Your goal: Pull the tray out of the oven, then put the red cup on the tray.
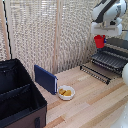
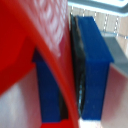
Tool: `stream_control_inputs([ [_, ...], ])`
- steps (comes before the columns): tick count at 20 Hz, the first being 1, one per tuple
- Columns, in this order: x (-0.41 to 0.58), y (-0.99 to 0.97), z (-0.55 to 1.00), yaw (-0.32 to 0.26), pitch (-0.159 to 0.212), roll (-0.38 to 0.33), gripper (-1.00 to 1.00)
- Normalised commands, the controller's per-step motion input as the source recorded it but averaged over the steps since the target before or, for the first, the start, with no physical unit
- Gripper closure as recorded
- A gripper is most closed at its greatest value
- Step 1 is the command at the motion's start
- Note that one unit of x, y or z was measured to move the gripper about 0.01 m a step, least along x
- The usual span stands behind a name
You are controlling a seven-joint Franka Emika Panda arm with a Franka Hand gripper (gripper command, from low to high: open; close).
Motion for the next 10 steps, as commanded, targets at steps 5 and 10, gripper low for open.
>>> stream_control_inputs([
  [5,0.134,-0.61,-0.13,-0.116,0.000,0.111,1.00],
  [10,0.075,-0.41,-0.22,-0.086,0.000,0.106,1.00],
])
